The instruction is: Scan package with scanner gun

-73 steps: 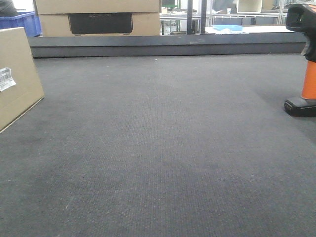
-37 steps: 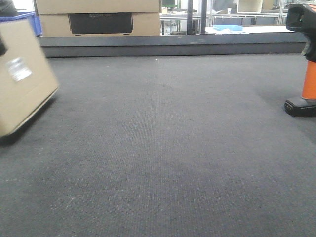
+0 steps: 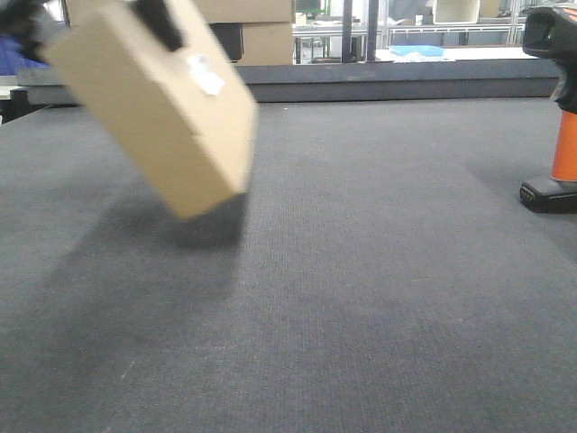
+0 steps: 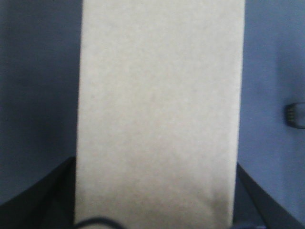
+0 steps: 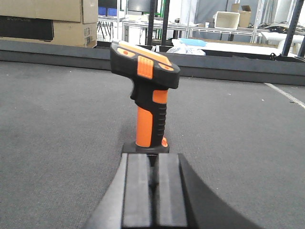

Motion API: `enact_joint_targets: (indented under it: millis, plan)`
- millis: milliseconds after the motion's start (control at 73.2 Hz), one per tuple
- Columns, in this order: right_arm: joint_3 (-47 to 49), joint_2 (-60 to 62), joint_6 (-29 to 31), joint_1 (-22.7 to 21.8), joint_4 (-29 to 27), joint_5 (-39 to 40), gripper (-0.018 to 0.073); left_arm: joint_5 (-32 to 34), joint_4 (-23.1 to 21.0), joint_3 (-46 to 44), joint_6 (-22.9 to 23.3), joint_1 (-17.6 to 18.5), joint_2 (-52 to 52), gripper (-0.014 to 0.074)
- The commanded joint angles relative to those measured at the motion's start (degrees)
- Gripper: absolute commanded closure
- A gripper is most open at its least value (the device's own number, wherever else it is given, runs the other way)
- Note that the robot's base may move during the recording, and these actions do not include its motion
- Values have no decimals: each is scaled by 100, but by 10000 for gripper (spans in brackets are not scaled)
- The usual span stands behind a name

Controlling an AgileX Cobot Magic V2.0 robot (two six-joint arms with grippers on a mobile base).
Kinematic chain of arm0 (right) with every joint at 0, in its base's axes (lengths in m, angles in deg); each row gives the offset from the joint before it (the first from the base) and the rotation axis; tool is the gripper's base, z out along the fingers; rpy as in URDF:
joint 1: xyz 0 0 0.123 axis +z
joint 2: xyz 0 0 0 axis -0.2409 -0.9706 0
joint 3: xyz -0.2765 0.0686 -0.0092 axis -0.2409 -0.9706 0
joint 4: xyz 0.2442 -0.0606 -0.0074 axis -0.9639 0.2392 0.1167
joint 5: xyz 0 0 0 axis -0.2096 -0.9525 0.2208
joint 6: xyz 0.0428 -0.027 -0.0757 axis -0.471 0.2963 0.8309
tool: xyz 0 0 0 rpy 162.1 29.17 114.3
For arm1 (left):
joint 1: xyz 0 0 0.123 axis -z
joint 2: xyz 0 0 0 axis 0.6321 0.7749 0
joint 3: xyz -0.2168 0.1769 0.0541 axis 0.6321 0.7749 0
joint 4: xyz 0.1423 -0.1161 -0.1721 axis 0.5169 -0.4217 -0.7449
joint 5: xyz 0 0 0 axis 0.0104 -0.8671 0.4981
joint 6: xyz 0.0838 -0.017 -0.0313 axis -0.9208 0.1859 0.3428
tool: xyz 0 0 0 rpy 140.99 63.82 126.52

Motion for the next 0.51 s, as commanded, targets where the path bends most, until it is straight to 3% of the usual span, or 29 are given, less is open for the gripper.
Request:
enact_joint_targets:
  millis: [0,191,492]
  plan:
    - [7,19,5,16,31,94,728,379,-74,-9,247,344,150,708]
    - [7,19,5,16,31,94,728,645,-86,-9,564,701,362,708]
    - [7,19,5,16,-101,361,728,682,-141,-9,578,718,436,708]
